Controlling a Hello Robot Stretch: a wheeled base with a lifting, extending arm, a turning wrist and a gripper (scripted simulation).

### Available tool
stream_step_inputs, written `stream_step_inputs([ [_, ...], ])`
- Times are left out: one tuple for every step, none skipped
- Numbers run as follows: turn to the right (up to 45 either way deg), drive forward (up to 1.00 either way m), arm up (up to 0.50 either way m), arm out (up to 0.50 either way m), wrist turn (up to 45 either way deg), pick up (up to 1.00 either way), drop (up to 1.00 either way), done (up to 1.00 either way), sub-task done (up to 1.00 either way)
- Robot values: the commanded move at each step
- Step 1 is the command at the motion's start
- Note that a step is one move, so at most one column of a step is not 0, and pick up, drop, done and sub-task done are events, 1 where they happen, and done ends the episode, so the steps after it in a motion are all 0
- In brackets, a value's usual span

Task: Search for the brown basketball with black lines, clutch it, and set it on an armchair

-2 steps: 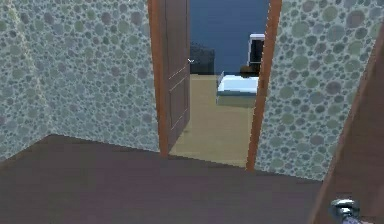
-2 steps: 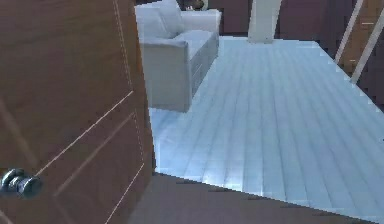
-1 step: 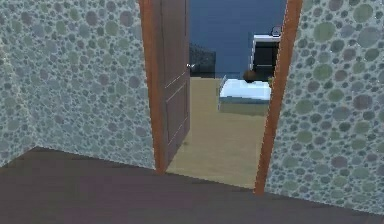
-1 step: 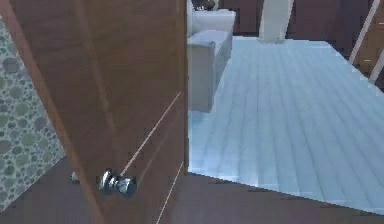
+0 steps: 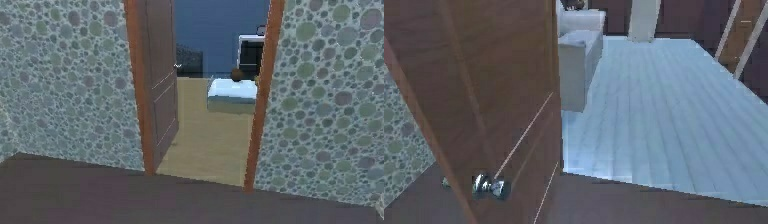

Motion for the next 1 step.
stream_step_inputs([
  [0.0, 1.0, 0.0, 0.0, 0.0, 0.0, 0.0, 0.0, 0.0],
])
